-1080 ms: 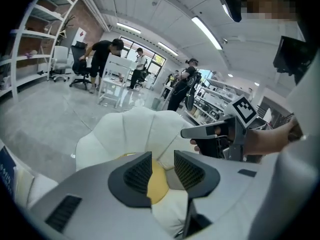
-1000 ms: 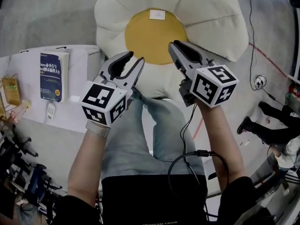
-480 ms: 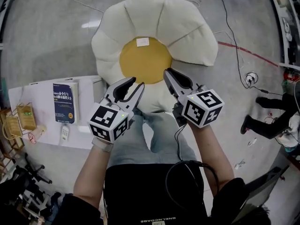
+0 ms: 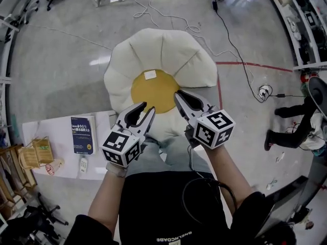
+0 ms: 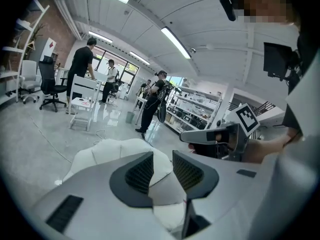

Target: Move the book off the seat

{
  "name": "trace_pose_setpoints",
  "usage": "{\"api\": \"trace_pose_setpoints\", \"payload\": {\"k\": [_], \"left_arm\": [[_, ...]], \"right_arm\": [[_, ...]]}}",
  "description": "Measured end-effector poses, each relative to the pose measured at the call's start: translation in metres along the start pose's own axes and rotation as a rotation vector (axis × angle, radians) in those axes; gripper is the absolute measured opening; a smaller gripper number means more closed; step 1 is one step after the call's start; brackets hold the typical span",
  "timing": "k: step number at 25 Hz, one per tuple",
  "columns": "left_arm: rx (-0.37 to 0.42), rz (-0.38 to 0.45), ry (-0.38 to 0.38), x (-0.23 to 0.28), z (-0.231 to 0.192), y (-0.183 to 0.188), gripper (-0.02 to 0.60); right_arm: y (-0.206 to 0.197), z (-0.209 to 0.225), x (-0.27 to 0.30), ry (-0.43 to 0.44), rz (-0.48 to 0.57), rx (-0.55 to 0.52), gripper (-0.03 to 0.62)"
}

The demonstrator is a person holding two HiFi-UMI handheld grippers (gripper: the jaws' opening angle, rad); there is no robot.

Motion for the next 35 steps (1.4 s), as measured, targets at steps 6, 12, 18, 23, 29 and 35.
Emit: {"api": "trace_pose_setpoints", "payload": {"k": [6, 12, 18, 23, 29, 35], "left_arm": [[0.043, 0.056, -0.020, -0.025, 0.026, 0.031, 0.126], [0.074, 0.113, -0.048, -0.039, 0.051, 0.059, 0.124], [0.103, 0.184, -0.065, -0.056, 0.066, 0.107, 0.121], [0.170, 0.240, -0.081, -0.068, 0.078, 0.145, 0.120], [0.246, 0.272, -0.087, -0.078, 0.095, 0.178, 0.118], [0.294, 0.290, -0.106, -0.075, 0.116, 0.198, 0.117]], "right_arm": [[0.040, -0.027, -0.032, -0.006, 0.081, -0.043, 0.051], [0.072, -0.048, -0.059, -0.008, 0.150, -0.092, 0.051], [0.105, -0.069, -0.082, -0.011, 0.213, -0.134, 0.051], [0.132, -0.085, -0.096, -0.016, 0.279, -0.188, 0.051], [0.168, -0.100, -0.117, -0.020, 0.359, -0.237, 0.051], [0.188, -0.104, -0.137, -0.026, 0.405, -0.293, 0.051]]}}
Point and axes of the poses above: the fingertips, and each gripper's own axes: x forward along the fingers, z to its right, y out of its top, the point moved 1 cm from there along -x, backward along the fingers, and after that the axes turned 3 degrees about -z, right-handed, at the moved point
